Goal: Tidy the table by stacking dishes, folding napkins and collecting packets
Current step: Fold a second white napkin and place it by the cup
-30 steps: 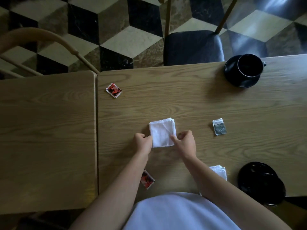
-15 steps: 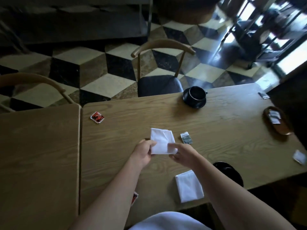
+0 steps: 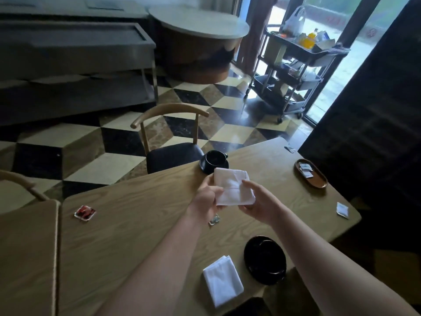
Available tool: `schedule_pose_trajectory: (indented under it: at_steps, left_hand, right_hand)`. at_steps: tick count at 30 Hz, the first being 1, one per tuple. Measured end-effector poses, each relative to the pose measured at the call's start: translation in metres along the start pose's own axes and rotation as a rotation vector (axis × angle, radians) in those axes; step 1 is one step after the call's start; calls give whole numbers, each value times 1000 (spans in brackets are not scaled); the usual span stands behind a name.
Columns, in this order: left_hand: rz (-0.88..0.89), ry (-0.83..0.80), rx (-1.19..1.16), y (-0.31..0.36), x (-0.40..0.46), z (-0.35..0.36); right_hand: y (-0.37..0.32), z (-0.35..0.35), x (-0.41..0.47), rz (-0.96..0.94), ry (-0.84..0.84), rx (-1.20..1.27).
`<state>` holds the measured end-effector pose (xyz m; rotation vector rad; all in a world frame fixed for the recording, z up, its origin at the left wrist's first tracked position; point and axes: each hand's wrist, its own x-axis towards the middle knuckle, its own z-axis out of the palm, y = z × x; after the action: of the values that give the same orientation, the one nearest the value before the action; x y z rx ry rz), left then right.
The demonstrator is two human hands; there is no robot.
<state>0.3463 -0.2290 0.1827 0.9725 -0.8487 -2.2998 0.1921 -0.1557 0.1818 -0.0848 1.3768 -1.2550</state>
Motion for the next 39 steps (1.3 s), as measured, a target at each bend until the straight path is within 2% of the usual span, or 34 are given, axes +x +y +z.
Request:
schedule_pose_trajectory:
  at_steps: [5, 9, 13, 18, 21, 27, 31, 33, 37, 39]
  left_hand:
    - [-25, 42, 26, -10, 39, 39]
    - [-59, 150, 36, -32, 87, 73]
    - [-107, 289, -25, -65, 152, 111]
    - [-314, 461, -227, -124, 210, 135]
    - [-314, 580, -274, -142, 243, 140]
    - [-183, 757, -162, -137, 320, 133]
    - [-82, 858, -47, -124, 368, 122]
    - [-75, 921, -88, -116, 386, 112]
    - [-137, 995, -365, -105, 419, 91]
    - [-177, 1026, -385, -109, 431, 83]
  right_hand:
    - [-42, -39, 23, -87, -87, -25]
    - [-76, -84, 64, -126, -117, -126]
    - [-106, -140, 130, -73, -90, -142]
    - [-121, -189, 196, 31, -66, -128]
    - [-123, -205, 234, 87, -59, -205]
    - [-148, -198, 319, 9, 38, -624]
    - [-172, -174, 372, -105, 39, -785]
    - [-179, -158, 393, -156, 18, -881]
    - [-179, -137, 431, -161, 31, -1044]
    - [-171, -136, 444, -145, 56, -1161]
